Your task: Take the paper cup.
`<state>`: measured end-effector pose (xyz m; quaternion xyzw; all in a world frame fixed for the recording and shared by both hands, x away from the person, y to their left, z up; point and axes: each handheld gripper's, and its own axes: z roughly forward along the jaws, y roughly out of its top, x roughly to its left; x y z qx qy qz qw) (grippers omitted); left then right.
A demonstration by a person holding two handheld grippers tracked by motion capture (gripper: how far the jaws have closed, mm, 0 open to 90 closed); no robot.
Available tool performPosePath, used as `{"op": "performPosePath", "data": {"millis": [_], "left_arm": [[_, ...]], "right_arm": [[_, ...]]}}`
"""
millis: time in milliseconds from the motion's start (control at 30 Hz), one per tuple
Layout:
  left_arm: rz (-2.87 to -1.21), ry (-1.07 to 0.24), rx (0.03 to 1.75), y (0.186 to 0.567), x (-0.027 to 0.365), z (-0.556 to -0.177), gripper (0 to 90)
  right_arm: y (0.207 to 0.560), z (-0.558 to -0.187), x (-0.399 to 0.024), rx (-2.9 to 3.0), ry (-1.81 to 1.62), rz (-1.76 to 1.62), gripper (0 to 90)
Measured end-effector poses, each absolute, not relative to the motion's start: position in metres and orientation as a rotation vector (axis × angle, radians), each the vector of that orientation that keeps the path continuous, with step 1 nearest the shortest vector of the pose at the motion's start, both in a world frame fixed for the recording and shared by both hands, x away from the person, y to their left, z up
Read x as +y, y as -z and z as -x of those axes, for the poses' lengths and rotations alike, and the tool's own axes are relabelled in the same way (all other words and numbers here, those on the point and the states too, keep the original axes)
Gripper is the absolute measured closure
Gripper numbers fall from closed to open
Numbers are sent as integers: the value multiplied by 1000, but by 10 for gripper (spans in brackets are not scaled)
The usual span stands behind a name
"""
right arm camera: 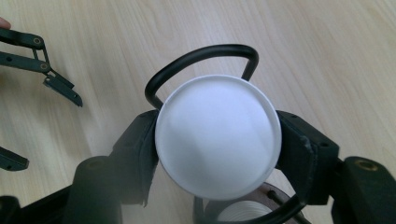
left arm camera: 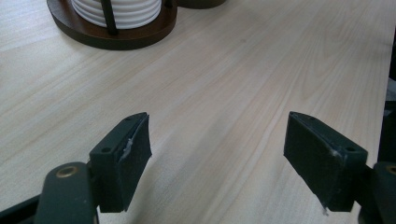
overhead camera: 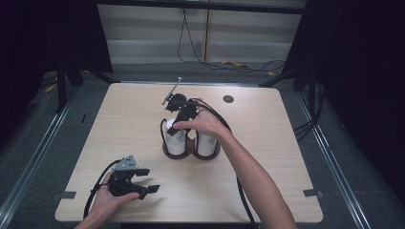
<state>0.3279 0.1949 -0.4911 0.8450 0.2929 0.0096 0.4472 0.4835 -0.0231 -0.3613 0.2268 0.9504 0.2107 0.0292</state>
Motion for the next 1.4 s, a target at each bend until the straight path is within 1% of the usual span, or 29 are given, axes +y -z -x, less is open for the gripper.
{"op": "performPosePath", "data": {"millis": [267,767,1133,1400], "left_arm": [[-2094,-24,727,492,194,-328,229],[-2094,-22,729,492,194,-328,229],[-2092,-23,730,492,194,-328,229],[-2093,-22,731,492,194,-328,228]], "right_arm": [[353,-479,-28,2913,-683,-654,366],[337,-478,-32,2908,-716,-736,374],[322,-476,-33,2902,-729,-727,382],[317,-476,-36,2901,-746,-739,383]]}}
